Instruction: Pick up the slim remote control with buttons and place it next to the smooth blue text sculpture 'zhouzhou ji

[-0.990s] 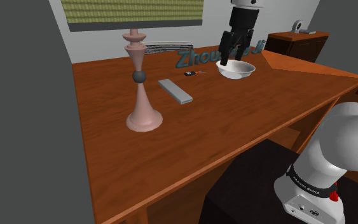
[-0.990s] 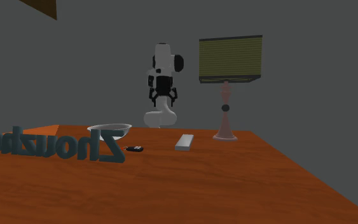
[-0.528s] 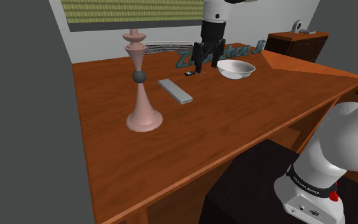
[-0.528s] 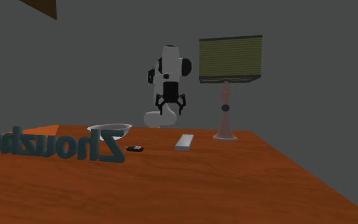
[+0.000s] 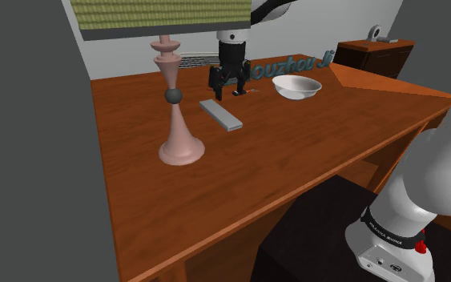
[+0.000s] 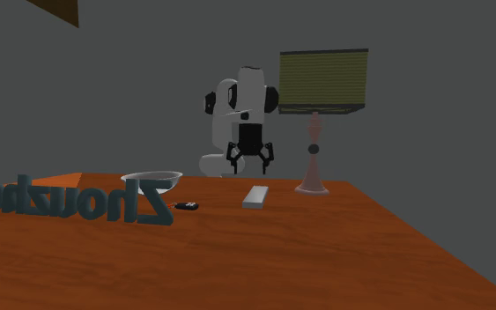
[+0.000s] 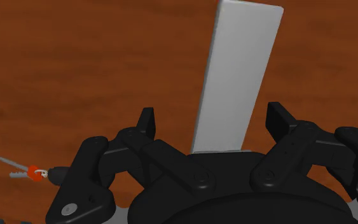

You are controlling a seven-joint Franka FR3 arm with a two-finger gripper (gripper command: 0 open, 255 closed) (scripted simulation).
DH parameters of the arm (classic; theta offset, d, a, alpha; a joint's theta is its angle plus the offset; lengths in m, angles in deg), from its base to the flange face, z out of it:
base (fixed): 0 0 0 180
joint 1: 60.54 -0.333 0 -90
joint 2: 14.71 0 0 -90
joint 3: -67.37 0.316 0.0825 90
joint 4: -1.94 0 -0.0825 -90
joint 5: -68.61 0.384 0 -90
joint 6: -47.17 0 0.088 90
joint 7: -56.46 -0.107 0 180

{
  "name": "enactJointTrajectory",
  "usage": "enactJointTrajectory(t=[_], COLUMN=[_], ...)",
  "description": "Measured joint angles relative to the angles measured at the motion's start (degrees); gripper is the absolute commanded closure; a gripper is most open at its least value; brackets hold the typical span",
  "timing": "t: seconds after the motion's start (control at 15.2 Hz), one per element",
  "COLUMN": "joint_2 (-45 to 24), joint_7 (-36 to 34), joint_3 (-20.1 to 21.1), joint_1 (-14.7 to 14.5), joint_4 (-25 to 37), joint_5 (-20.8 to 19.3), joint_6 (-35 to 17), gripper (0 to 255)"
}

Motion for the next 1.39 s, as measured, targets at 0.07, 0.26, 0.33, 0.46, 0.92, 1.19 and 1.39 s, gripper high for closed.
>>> enactJointTrajectory(t=[0.07, 0.26, 0.33, 0.46, 0.92, 1.19, 1.39], joint_2=[-2.4, -6.9, -7.3, -7.7, -8.5, -8.5, -8.5], joint_7=[-0.6, -2.2, -2.3, -2.4, -2.5, -2.5, -2.5], joint_3=[0.3, 0.9, 1.0, 1.0, 0.9, 0.9, 0.9], joint_1=[-0.1, -0.7, -0.8, -0.8, -0.8, -0.8, -0.8], joint_4=[1.7, 4.9, 4.7, 3.7, 1.1, 1.0, 1.0], joint_5=[-0.4, -1.2, -1.3, -1.4, -1.6, -1.6, -1.6], joint_6=[-0.6, -1.2, -1.8, -3.2, -6.6, -6.7, -6.7], gripper=[0, 0, 0, 0, 0, 255, 255])
